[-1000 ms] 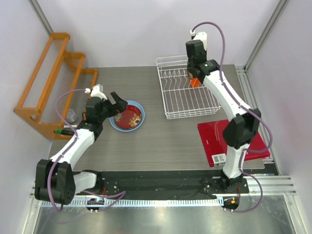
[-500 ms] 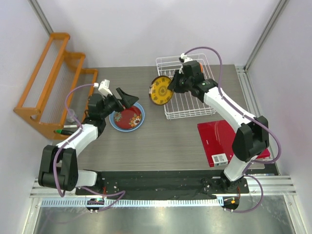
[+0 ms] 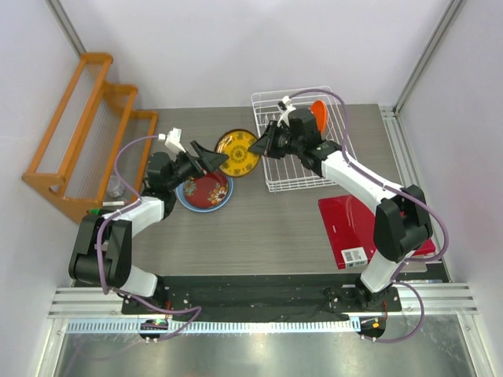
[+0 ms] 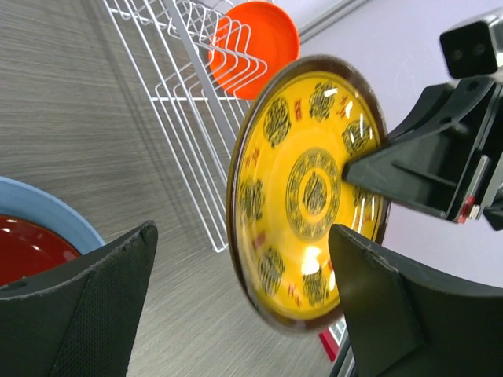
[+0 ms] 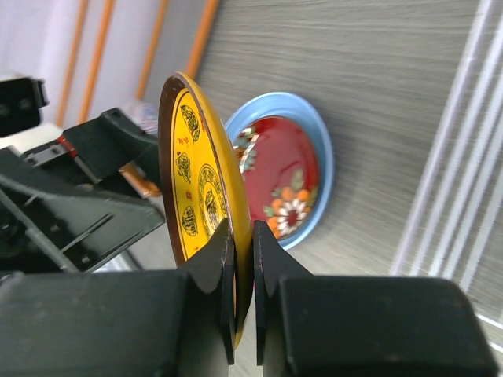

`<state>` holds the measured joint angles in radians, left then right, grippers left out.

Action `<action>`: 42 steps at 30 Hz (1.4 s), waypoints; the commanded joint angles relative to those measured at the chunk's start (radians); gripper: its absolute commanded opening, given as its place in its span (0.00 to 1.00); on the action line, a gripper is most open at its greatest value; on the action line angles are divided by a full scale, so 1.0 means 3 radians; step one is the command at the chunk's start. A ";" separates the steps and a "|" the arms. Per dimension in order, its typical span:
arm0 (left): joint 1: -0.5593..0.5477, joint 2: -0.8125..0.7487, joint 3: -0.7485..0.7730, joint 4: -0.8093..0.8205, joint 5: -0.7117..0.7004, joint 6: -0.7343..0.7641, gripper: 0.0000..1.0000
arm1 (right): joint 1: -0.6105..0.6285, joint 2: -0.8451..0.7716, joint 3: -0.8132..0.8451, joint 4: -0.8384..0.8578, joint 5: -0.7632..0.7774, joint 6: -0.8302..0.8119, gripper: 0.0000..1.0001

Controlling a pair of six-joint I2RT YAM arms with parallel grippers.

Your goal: Unload the plates from the dish rack

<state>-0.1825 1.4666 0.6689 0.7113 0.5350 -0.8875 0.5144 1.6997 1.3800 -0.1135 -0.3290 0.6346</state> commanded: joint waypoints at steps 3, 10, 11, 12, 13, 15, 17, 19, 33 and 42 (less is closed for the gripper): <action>-0.0026 0.0122 -0.0026 0.0482 0.0032 -0.0135 0.57 | 0.0029 -0.0148 -0.0233 0.0746 -0.0401 0.0416 0.01; -0.0026 0.0138 -0.0108 0.0493 -0.0024 -0.0125 0.00 | 0.0029 -0.0046 -0.0254 0.0869 -0.0534 0.0503 0.01; -0.0026 0.0123 -0.0113 0.0477 -0.0040 -0.0115 0.00 | 0.0029 -0.0031 -0.0244 0.0869 -0.0560 0.0488 0.01; -0.0026 0.0097 -0.0123 0.0452 -0.0095 -0.0069 0.00 | 0.0029 -0.0026 -0.0213 0.0829 -0.0560 0.0467 0.07; -0.0026 0.0072 -0.0128 0.0305 -0.0152 -0.0033 0.00 | 0.0029 -0.0021 -0.0203 0.0798 -0.0535 0.0437 0.26; -0.0026 -0.0061 -0.0143 0.0141 -0.0315 0.0114 0.00 | 0.0009 -0.0026 -0.0136 0.0604 -0.0382 0.0299 0.42; -0.0026 -0.0189 -0.0128 -0.0221 -0.0443 0.0268 0.00 | -0.0017 -0.0046 -0.0029 0.0248 -0.0213 0.0080 0.50; -0.0026 -0.0398 -0.0072 -0.0650 -0.0678 0.0502 0.00 | -0.0093 -0.0056 0.0068 0.0001 0.0099 -0.0069 0.53; 0.0015 -0.0650 -0.0164 -0.1527 -0.1758 0.0969 0.00 | -0.0631 -0.0195 0.0334 -0.0552 0.0360 -0.0499 0.56; 0.0036 -0.0190 -0.0200 -0.1328 -0.1834 0.0898 0.00 | -0.0907 -0.0036 0.0723 -0.0792 0.0534 -0.0714 0.54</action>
<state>-0.1745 1.3918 0.6090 0.2695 0.0139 -0.6285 0.2733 1.6951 1.5238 -0.3294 -0.2173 0.4721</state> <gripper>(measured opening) 0.067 0.541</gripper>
